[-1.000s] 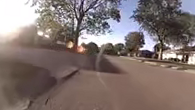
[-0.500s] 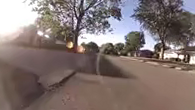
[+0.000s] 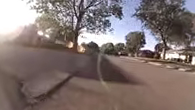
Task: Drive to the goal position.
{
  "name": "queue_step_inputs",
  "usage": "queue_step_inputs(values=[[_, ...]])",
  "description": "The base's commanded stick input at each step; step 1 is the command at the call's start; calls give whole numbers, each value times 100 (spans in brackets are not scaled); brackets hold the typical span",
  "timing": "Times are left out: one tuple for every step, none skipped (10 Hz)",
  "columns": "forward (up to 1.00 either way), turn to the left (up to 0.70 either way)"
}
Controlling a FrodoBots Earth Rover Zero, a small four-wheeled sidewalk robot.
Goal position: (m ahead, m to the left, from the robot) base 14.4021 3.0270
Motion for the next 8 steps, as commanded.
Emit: queue_step_inputs(values=[[100,0],[100,0],[100,0],[100,0],[100,0],[100,0],[100,0],[100,0]])
